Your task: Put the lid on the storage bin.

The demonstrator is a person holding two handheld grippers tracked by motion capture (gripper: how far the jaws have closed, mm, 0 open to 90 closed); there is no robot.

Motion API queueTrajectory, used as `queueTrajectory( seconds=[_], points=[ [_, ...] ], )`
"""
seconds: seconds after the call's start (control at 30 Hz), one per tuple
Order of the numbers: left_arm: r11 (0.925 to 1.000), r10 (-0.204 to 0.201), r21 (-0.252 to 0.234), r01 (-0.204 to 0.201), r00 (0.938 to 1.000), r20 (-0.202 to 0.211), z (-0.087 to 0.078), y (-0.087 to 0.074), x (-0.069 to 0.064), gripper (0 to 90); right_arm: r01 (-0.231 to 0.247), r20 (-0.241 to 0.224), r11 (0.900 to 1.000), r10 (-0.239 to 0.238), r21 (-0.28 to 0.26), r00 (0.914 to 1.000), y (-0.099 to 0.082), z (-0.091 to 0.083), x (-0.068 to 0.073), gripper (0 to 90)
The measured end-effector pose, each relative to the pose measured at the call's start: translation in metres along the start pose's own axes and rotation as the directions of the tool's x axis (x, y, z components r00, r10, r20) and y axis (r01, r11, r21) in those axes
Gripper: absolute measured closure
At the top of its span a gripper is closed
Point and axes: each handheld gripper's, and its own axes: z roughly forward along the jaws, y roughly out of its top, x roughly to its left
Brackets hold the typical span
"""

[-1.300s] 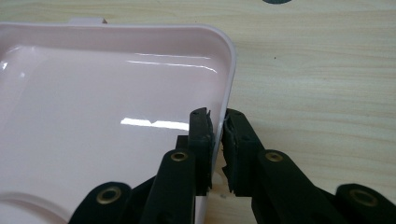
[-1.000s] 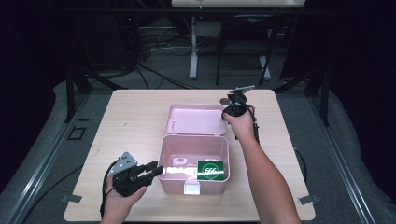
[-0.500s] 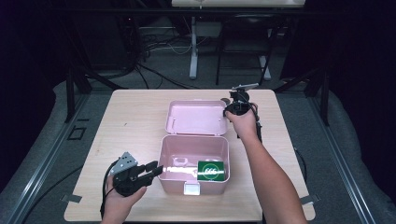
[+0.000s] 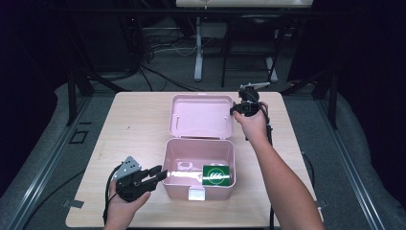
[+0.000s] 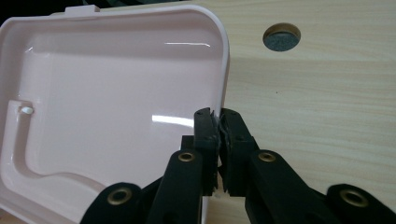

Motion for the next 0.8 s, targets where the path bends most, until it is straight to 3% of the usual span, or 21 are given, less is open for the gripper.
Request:
queueTrajectory(
  seconds=[0.4, 0.8],
  points=[
    [1.0, -0.006, 0.001, 0.006, 1.0, 0.001, 0.0, 0.0, 0.0, 66.9, 0.052, -0.021, 0.9963, -0.054, -0.068, 0.9983, -0.002, -0.02, 0.009, 87.4],
    [1.0, -0.003, 0.002, 0.003, 1.0, -0.001, 0.0, 0.0, 0.0, 66.6, 0.129, -0.013, 0.9772, -0.133, -0.169, 0.991, -0.013, -0.041, 0.018, 87.8]
  ],
)
